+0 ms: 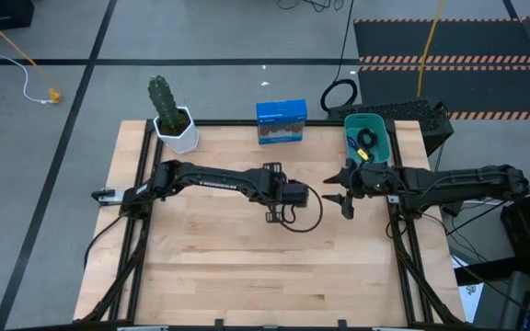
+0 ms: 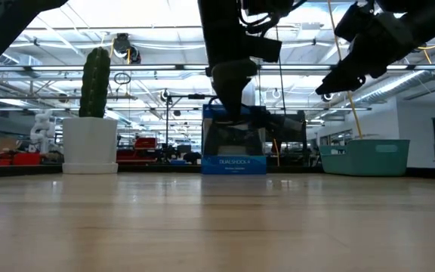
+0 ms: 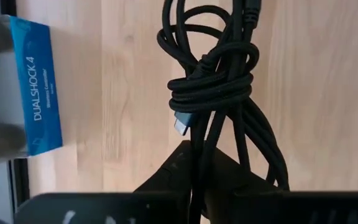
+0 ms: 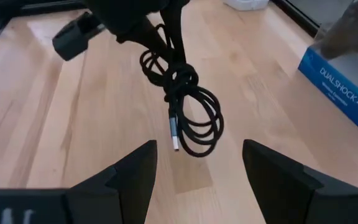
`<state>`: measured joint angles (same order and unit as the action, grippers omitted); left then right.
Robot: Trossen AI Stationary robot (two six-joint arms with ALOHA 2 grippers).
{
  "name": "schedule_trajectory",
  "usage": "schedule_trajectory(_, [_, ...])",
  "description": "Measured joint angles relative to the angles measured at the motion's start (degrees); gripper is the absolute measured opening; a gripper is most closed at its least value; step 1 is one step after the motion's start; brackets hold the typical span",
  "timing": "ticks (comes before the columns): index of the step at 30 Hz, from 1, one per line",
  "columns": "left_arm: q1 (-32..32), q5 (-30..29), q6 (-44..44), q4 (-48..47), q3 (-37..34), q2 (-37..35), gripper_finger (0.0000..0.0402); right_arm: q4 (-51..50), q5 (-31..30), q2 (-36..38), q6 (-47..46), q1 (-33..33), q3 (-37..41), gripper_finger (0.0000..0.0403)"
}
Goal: Pick and place USB-C Cables
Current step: Put the black USB cable into the blue bin
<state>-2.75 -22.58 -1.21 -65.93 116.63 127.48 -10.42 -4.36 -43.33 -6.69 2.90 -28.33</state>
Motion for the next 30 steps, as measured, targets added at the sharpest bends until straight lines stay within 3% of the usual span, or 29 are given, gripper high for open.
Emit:
schedule_trajectory(9, [1.4, 1.5, 4.1, 4.7, -0.3, 0.0, 0.0008, 3.3, 0.0, 0.0, 7.9, 0.0, 5.1, 0.0231])
schedule_trajectory(14, [1.3, 1.8, 3.9, 4.1, -0.3, 0.0, 0.0023, 6.4, 0.0, 0.0, 10.3, -0.1, 6.0, 0.0231])
schedule_trajectory(24, [-1.6, 3.2, 0.1, 2.5, -0.2, -6.0, 0.0015, 10.2, -0.4, 0.0, 18.2, -6.7, 6.1, 0.0231])
schedule_trajectory(30, [-4.0, 2.8, -2.5, 2.8, -0.2, -10.6, 0.0015, 15.8, -11.3, 0.0, 28.2, -14.9, 5.5, 0.0231])
